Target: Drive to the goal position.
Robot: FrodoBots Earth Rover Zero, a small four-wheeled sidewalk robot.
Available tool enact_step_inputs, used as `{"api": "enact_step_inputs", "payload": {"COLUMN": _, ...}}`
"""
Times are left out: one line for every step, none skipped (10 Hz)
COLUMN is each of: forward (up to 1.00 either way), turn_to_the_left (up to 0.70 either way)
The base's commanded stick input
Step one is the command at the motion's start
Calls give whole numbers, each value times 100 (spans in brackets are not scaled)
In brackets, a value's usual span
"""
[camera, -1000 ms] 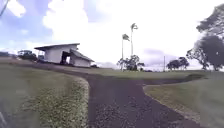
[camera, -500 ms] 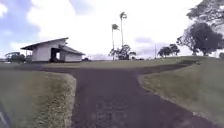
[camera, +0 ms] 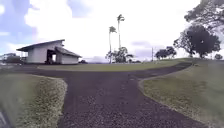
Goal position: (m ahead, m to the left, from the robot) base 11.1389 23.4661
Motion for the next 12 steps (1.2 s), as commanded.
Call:
{"api": "enact_step_inputs", "payload": {"forward": 70, "turn_to_the_left": 35}}
{"api": "enact_step_inputs", "payload": {"forward": 70, "turn_to_the_left": 35}}
{"api": "enact_step_inputs", "payload": {"forward": 70, "turn_to_the_left": 34}}
{"api": "enact_step_inputs", "payload": {"forward": 70, "turn_to_the_left": 7}}
{"api": "enact_step_inputs", "payload": {"forward": 70, "turn_to_the_left": 0}}
{"api": "enact_step_inputs", "payload": {"forward": 70, "turn_to_the_left": 0}}
{"api": "enact_step_inputs", "payload": {"forward": 70, "turn_to_the_left": 0}}
{"api": "enact_step_inputs", "payload": {"forward": 70, "turn_to_the_left": 0}}
{"api": "enact_step_inputs", "payload": {"forward": 70, "turn_to_the_left": 8}}
{"api": "enact_step_inputs", "payload": {"forward": 70, "turn_to_the_left": 31}}
{"api": "enact_step_inputs", "payload": {"forward": 70, "turn_to_the_left": 35}}
{"api": "enact_step_inputs", "payload": {"forward": 70, "turn_to_the_left": 35}}
